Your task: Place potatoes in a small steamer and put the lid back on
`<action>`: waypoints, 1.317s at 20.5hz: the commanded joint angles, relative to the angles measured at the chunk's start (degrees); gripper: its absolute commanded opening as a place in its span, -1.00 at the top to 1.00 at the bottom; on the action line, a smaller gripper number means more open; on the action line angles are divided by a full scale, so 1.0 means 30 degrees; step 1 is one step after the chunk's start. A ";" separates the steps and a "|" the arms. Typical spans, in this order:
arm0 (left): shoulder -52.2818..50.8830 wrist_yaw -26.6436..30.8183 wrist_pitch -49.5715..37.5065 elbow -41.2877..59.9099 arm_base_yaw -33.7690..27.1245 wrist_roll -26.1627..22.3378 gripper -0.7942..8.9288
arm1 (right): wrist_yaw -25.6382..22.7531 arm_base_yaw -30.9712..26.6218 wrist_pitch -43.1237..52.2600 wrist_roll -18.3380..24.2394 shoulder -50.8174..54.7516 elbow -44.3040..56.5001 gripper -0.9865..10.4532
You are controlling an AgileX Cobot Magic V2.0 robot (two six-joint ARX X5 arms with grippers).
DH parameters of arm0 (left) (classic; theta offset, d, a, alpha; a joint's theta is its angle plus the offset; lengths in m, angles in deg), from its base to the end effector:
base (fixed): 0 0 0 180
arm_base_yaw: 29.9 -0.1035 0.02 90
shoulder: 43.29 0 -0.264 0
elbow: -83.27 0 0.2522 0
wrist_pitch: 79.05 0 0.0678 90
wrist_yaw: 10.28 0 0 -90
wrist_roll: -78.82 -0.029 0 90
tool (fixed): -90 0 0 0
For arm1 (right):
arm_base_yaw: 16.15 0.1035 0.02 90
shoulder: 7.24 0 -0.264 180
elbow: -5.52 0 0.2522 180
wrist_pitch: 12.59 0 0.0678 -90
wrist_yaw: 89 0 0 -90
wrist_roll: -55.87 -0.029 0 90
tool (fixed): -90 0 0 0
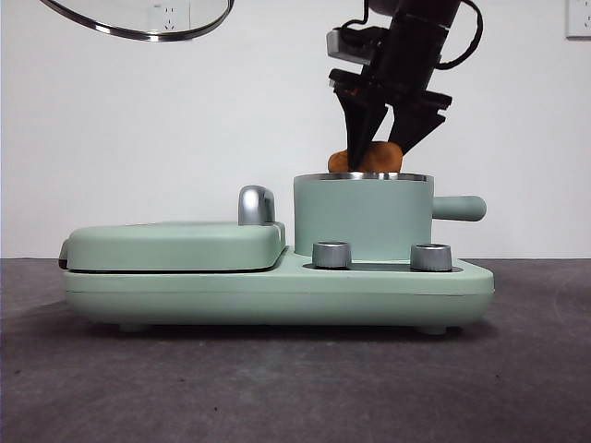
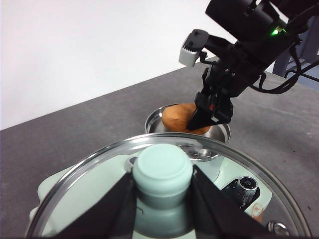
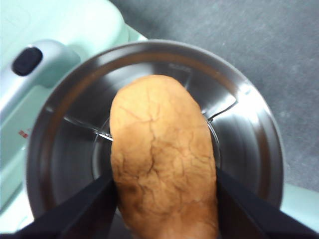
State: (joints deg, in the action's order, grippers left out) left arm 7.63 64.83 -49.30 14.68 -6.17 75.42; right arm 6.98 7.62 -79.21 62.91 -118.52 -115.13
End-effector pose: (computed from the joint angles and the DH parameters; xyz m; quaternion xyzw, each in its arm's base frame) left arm 0.1687 -0.0823 0.3649 0.0359 0.0951 -0.3318 0.9379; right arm 0.3803 0.1708 0.3093 -0.1260 0.4586 0.2540 0.8422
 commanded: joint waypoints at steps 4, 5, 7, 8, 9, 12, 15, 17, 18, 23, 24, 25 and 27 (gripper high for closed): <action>-0.0015 -0.0007 -0.0736 -0.0321 0.0044 0.0022 0.82 | 0.0007 0.0109 0.0211 0.0313 -0.1035 -0.0554 0.40; -0.0015 -0.0007 -0.0736 -0.0321 0.0044 0.0022 0.82 | 0.0015 0.0124 0.0131 0.0313 -0.1166 -0.0554 0.40; -0.0015 -0.0007 -0.0736 -0.0321 0.0044 0.0022 0.82 | 0.0015 0.0153 0.0095 0.0313 -0.1486 -0.0546 0.40; -0.0015 -0.0007 -0.0736 -0.0321 0.0044 0.0029 0.82 | 0.0015 0.0168 0.0153 0.0321 -0.1647 -0.0546 0.40; -0.0015 -0.0007 -0.0736 -0.0321 0.0044 0.0022 0.82 | -0.0007 0.0240 0.0160 0.0321 -0.1734 -0.0546 0.40; -0.0015 -0.0007 -0.0736 -0.0321 0.0044 0.0022 0.82 | 0.0000 0.0284 0.0182 0.0430 -0.1770 -0.0546 0.39; -0.0015 -0.0007 -0.0736 -0.0321 0.0044 0.0022 0.82 | -0.0007 0.0284 0.0182 0.0452 -0.1763 -0.0546 0.15; -0.0015 -0.0007 -0.0736 -0.0321 0.0044 0.0029 0.82 | 0.0015 0.0284 0.0160 0.0452 -0.1712 -0.0583 0.10; -0.0015 -0.0007 -0.0736 -0.0321 0.0044 0.0022 0.82 | 0.0022 0.0277 -0.0058 0.0466 -0.1588 -0.0772 0.07; 0.0000 -0.0015 -0.0765 -0.0321 0.0044 0.0022 0.82 | 0.0015 0.0277 -0.2594 0.0299 0.1107 -0.3184 0.47; 0.0022 -0.0015 -0.0831 -0.0321 0.0051 0.0022 0.82 | 0.0007 0.0270 -0.3337 0.0386 0.2069 -0.3213 0.61; 0.0095 -0.0015 -0.1027 -0.0321 0.0066 0.0029 0.82 | 0.0007 0.0226 -0.4087 0.0437 0.2900 -0.3213 0.65; 0.0488 -0.0044 -0.1821 -0.0321 0.0160 0.0270 0.82 | -0.0007 0.0102 -0.5173 0.0437 0.4911 -0.2900 0.65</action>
State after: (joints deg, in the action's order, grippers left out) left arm 8.66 64.80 -53.06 14.68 -5.98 75.59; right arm 7.00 7.77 -94.78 63.64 -102.33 -122.94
